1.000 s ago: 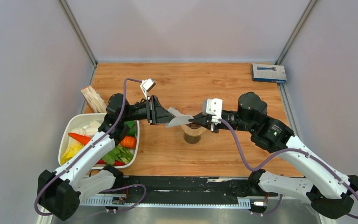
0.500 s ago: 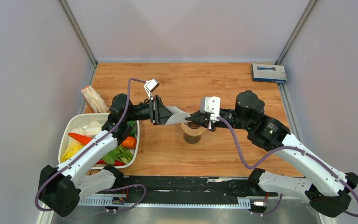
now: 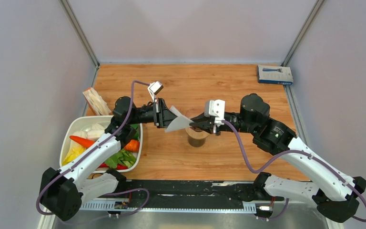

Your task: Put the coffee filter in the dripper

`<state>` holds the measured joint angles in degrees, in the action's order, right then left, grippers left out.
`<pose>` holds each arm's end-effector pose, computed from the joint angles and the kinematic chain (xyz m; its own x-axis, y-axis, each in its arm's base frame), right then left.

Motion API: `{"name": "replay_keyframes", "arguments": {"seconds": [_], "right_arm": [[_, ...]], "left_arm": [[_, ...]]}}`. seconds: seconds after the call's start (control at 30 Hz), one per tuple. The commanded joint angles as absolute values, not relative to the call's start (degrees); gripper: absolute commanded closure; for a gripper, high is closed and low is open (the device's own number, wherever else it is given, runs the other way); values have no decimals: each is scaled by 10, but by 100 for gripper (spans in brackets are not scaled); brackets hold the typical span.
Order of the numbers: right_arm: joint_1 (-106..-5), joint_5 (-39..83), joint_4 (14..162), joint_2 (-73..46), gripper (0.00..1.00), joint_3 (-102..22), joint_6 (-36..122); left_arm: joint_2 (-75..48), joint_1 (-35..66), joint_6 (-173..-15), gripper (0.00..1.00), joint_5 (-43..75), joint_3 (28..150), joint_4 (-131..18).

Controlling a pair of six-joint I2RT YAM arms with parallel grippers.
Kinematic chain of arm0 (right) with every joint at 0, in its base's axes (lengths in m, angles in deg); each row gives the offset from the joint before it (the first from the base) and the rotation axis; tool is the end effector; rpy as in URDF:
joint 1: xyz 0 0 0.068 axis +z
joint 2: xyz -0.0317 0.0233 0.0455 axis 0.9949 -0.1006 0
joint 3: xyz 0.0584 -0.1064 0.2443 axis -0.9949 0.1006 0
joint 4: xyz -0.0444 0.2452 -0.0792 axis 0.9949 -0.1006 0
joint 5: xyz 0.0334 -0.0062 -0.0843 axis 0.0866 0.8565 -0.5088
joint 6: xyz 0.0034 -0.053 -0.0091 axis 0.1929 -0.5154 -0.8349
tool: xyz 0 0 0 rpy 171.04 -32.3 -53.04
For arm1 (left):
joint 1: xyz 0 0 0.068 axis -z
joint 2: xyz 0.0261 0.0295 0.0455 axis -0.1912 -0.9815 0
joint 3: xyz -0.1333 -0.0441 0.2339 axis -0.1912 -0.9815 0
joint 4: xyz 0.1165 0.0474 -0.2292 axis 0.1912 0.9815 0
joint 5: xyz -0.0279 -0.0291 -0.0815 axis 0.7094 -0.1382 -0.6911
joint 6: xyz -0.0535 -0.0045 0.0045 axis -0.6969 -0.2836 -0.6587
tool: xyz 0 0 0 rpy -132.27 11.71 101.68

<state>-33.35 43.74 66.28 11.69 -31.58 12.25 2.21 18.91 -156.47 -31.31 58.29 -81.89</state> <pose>0.1152 0.1696 0.4189 0.2886 -0.2056 -0.9351 -0.9448 0.0968 -0.3129 0.1873 -0.1416 0.3356 -0.9152 -0.0996 -0.3904 0.3965 -0.0500 -0.9167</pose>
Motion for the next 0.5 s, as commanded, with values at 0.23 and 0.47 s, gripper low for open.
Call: {"name": "replay_keyframes", "arguments": {"seconds": [0.23,0.47], "right_arm": [[-331,436,589,138,96,-331,89],[-331,423,584,131,100,-332,84]], "left_arm": [[43,187,-1563,100,-330,578,-830],[43,187,-1582,100,-347,583,-855]]}}
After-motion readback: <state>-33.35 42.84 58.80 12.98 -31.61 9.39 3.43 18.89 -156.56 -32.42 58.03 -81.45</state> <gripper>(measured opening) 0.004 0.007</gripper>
